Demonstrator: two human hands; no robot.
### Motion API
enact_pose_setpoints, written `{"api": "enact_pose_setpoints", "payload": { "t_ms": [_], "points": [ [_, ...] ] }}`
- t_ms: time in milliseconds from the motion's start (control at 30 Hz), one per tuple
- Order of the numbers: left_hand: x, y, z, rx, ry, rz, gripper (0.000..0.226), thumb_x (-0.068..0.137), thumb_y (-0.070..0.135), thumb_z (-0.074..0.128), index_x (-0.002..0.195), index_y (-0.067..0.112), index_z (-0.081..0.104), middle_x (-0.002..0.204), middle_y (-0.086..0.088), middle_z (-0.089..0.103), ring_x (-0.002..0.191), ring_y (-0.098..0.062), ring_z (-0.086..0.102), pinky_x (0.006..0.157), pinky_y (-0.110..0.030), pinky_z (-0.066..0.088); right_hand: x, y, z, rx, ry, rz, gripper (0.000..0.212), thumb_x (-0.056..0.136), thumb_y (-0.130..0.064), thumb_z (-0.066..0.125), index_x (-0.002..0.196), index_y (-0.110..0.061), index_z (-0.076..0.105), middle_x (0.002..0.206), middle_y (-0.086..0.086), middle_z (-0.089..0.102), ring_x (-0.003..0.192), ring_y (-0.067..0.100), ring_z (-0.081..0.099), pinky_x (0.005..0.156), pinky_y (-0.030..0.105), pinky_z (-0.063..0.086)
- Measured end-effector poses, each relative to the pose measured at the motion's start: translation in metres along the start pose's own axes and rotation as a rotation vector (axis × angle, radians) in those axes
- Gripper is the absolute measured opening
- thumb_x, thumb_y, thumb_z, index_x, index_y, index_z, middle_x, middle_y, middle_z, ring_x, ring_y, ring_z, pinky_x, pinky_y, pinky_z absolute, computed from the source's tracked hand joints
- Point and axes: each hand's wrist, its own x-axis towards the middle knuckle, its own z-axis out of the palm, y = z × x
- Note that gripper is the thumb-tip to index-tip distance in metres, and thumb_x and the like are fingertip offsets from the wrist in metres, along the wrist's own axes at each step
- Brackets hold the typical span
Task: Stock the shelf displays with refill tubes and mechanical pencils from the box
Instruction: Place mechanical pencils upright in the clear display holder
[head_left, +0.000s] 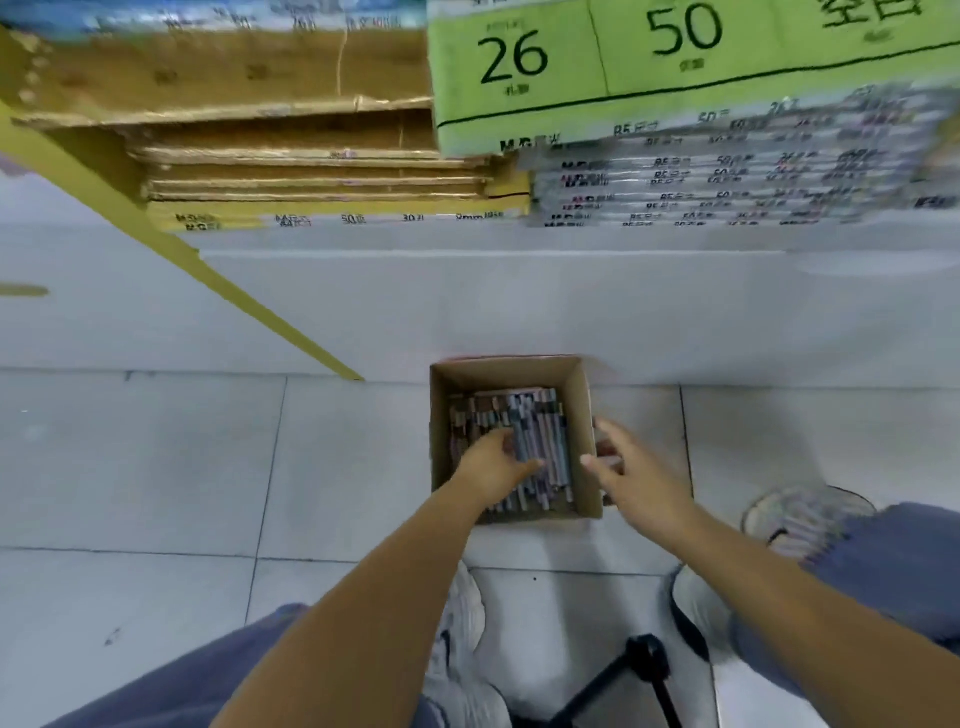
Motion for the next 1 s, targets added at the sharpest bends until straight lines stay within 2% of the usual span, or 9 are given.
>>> {"api": "enact_pose_setpoints", "payload": {
  "t_ms": [133,200,333,400,533,633,733,833,1000],
  "points": [
    [0.023,-0.001,0.017,-0.117,-0.010,-0.061,0.060,0.088,0.026,0.075,0.140,0.018,0.047,0.140,-0.008,0.057,0.130,-0.027,0.053,0.114,-0.046,0.037,0.000,0.006,0.000,0.029,-0.028,0.003,0.051,0.099,-0.035,0.047,0.147,-0.033,0.031,0.126,-0.005,0.056,0.101,0.007,0.060,0.073,0.022,0.055],
    [0.034,0.002,0.023,-0.129,0.059,-0.096,0.057,0.086,0.027,0.076,0.136,0.016,0.050,0.136,-0.008,0.059,0.127,-0.028,0.054,0.110,-0.043,0.040,0.000,0.008,-0.001,0.066,-0.043,0.013,0.048,0.099,-0.036,0.047,0.144,-0.035,0.033,0.125,-0.008,0.054,0.095,0.002,0.060,0.063,0.012,0.052],
    [0.045,0.008,0.037,-0.087,0.197,-0.123,0.059,0.080,0.031,0.081,0.130,0.016,0.053,0.128,-0.007,0.060,0.120,-0.027,0.057,0.102,-0.041,0.045,-0.001,0.010,0.000,0.103,-0.023,0.010,0.047,0.098,-0.037,0.048,0.142,-0.040,0.032,0.115,-0.017,0.050,0.091,-0.006,0.056,0.059,0.002,0.044],
    [0.046,0.008,0.044,-0.080,0.224,-0.109,0.059,0.079,0.030,0.081,0.129,0.018,0.052,0.126,-0.005,0.060,0.118,-0.025,0.058,0.096,-0.036,0.044,0.000,0.012,0.001,0.128,-0.028,0.013,0.048,0.097,-0.039,0.048,0.142,-0.041,0.032,0.115,-0.018,0.050,0.093,-0.006,0.056,0.059,0.003,0.045],
    [0.049,0.008,0.045,-0.080,0.237,-0.096,0.058,0.081,0.028,0.080,0.130,0.019,0.052,0.127,-0.005,0.059,0.119,-0.023,0.057,0.095,-0.035,0.044,0.000,0.015,0.002,0.154,-0.034,0.011,0.046,0.096,-0.043,0.048,0.138,-0.050,0.030,0.118,-0.021,0.050,0.099,-0.003,0.057,0.067,0.012,0.049],
    [0.051,0.007,0.044,-0.082,0.220,-0.090,0.054,0.081,0.030,0.079,0.128,0.018,0.055,0.123,-0.004,0.062,0.113,-0.021,0.060,0.086,-0.029,0.045,0.000,0.014,0.003,0.164,-0.033,-0.001,0.042,0.096,-0.043,0.048,0.128,-0.060,0.027,0.116,-0.028,0.048,0.097,-0.010,0.055,0.064,0.009,0.049],
    [0.050,0.006,0.044,-0.144,0.205,-0.078,0.047,0.083,0.027,0.078,0.126,0.017,0.059,0.123,-0.004,0.066,0.114,-0.021,0.063,0.092,-0.032,0.050,0.000,0.014,0.003,0.177,-0.018,-0.007,0.042,0.096,-0.042,0.050,0.122,-0.065,0.027,0.116,-0.030,0.048,0.096,-0.010,0.056,0.067,0.011,0.049],
    [0.051,0.006,0.041,-0.173,0.176,-0.086,0.051,0.083,0.027,0.079,0.128,0.016,0.059,0.127,-0.003,0.064,0.117,-0.023,0.061,0.099,-0.035,0.050,0.000,0.017,0.004,0.185,-0.014,-0.007,0.042,0.096,-0.041,0.050,0.128,-0.060,0.030,0.119,-0.025,0.050,0.103,0.001,0.057,0.080,0.023,0.052],
    [0.053,0.003,0.032,-0.239,0.133,-0.097,0.060,0.081,0.027,0.082,0.133,0.011,0.057,0.124,-0.006,0.066,0.115,-0.023,0.062,0.099,-0.033,0.049,-0.001,0.014,0.003,0.194,-0.022,-0.010,0.041,0.096,-0.040,0.050,0.129,-0.057,0.032,0.120,-0.019,0.052,0.101,0.003,0.059,0.070,0.016,0.051]
  ]
}}
